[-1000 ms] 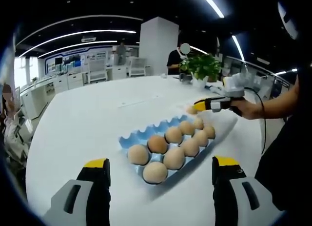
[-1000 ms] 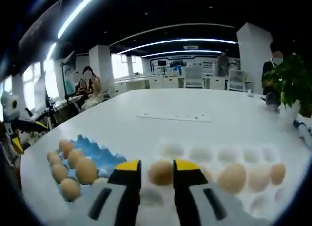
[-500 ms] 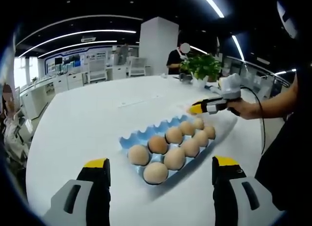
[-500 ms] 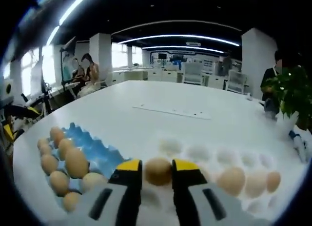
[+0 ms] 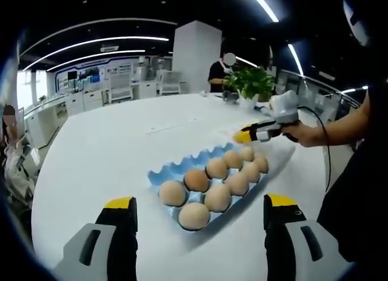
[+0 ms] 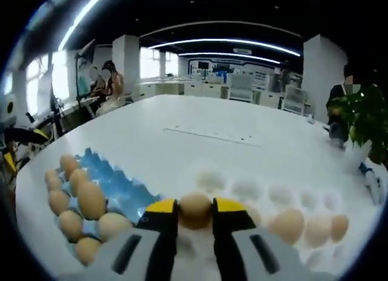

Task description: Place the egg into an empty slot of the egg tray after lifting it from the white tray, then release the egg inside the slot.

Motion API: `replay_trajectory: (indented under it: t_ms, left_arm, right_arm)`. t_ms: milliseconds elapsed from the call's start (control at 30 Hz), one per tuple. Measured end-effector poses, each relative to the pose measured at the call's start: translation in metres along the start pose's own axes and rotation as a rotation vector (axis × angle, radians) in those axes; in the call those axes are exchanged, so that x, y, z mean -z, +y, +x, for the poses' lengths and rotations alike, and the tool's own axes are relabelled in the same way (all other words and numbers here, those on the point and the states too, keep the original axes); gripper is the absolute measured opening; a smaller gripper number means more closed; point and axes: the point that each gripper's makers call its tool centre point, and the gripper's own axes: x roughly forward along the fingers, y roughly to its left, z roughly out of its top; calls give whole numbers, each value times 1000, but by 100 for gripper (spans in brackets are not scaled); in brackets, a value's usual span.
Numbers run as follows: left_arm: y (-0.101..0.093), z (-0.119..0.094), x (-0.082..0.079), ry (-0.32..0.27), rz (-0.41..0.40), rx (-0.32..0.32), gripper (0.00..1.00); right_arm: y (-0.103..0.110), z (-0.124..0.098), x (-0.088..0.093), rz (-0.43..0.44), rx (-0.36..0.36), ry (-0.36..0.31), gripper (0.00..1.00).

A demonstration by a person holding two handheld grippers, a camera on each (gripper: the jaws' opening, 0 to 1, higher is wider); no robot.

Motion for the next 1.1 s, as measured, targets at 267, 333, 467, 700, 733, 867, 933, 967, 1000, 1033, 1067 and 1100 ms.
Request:
replay_trajectory:
  t_ms: [267,333,467,700,733,867,933,967,1000,1033,1067,1100]
  left_arm:
    - [1,0,2,4,-1,-3,86]
    - [2,0,2,4,-1,-6,86]
    - [2,0,1,0,1,-6,86]
    - [2,-1,2,4,3,-6,85]
    - [2,-1,3,4,3,-7,85]
    - [3,-2,3,4,2,-11,85]
    - [4,-2,3,4,1,-11,85]
    - [3,-2,3,4,0,-11,85]
    - [3,-2,3,4,-1,-11,85]
    - [3,-2,3,4,-1,-11,85]
    - [3,-2,4,4,-2,-10,85]
    - [3,-2,4,4,-3,-10,85]
  right_arm:
    - [4,-7,-18,18,-22,-45,21]
    - [8,-7,-21,19,-30,-54,21]
    - [15,-7,-28,24,-45,-70,21]
    - [32,-1,-44,10,-78,-103,21]
    - [33,-1,-45,8,-81,-104,20]
    - [48,5,-52,-1,-120,-113,20]
    - [61,9,-55,-4,-153,-117,20]
    - [70,11,-58,-13,-175,-123,20]
    - [80,14,-60,-20,-203,-127,20]
    - [89,16,-61,-24,-231,-127,20]
    - [92,17,-62,-25,-236,-129,20]
    - [105,21,-64,-39,-263,-133,20]
